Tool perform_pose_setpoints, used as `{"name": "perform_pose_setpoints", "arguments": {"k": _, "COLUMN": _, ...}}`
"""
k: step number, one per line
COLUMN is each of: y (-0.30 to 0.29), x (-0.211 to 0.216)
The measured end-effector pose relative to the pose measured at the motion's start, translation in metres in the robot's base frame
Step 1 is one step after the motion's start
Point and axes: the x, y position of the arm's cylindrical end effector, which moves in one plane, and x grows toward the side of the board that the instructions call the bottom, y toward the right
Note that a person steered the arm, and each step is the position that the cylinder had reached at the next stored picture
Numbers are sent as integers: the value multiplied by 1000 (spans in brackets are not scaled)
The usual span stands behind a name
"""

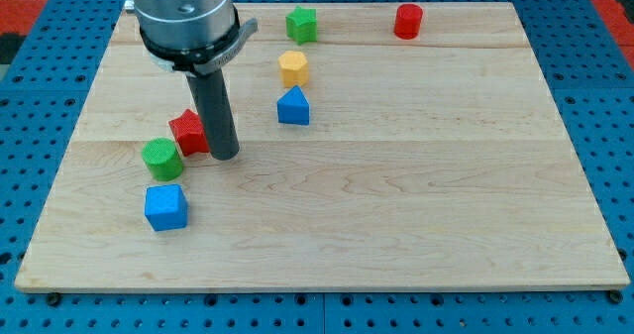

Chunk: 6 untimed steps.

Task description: Move the red star to the top right diagonally to green circle

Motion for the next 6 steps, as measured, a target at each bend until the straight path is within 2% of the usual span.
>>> {"name": "perform_pose_setpoints", "arguments": {"k": 2, "y": -1, "x": 9}}
{"name": "perform_pose_setpoints", "arguments": {"k": 4, "y": -50, "x": -7}}
{"name": "perform_pose_setpoints", "arguments": {"k": 6, "y": -74, "x": -24}}
